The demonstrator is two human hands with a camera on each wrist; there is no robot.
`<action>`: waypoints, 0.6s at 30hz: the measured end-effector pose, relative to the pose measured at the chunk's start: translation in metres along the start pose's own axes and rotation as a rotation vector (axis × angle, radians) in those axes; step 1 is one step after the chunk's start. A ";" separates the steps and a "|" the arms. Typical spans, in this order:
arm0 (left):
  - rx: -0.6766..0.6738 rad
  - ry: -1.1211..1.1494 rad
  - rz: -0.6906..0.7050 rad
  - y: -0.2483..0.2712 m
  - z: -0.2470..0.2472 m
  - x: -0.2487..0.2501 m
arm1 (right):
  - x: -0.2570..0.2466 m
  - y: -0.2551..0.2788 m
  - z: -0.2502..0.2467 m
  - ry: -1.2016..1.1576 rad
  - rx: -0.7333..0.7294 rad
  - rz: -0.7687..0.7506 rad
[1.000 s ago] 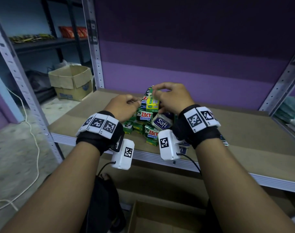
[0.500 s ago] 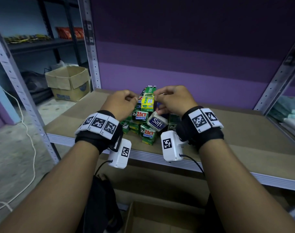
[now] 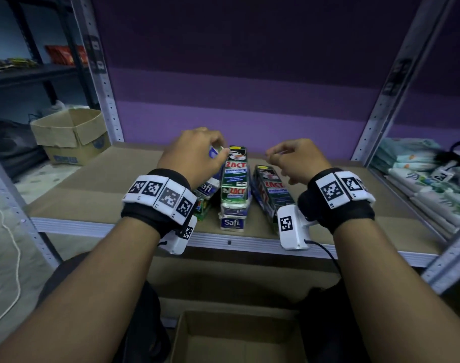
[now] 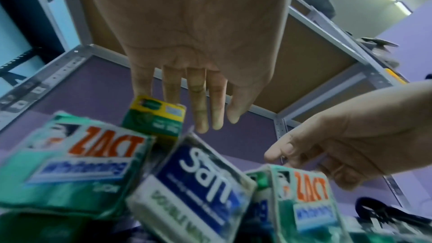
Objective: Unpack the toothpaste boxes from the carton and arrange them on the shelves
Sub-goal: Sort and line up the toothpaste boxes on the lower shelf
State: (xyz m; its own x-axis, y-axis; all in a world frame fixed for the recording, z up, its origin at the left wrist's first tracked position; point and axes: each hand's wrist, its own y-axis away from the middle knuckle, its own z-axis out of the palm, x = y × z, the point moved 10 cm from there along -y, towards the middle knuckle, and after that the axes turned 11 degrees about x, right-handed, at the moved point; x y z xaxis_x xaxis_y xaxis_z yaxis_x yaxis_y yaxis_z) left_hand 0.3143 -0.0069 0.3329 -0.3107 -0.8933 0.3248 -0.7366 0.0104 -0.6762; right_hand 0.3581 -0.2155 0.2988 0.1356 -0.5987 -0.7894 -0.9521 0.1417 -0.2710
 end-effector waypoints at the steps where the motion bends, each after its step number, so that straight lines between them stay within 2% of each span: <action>1: -0.012 -0.028 0.021 0.000 0.004 0.007 | 0.008 0.001 -0.004 0.025 -0.006 0.022; 7: -0.140 -0.227 0.089 0.007 0.035 0.031 | 0.043 0.009 -0.012 0.127 -0.074 0.091; 13: -0.230 -0.300 0.089 0.015 0.049 0.032 | 0.053 0.018 0.005 0.138 -0.154 0.111; 18: -0.265 -0.266 0.079 0.018 0.048 0.030 | 0.055 0.020 0.021 0.162 -0.184 0.110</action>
State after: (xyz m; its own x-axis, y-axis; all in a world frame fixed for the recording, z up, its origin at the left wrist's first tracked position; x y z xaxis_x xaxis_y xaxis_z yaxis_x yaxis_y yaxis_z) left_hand 0.3204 -0.0550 0.2987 -0.2318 -0.9701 0.0722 -0.8570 0.1685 -0.4869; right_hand 0.3521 -0.2291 0.2383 -0.0035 -0.7084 -0.7058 -0.9945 0.0763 -0.0716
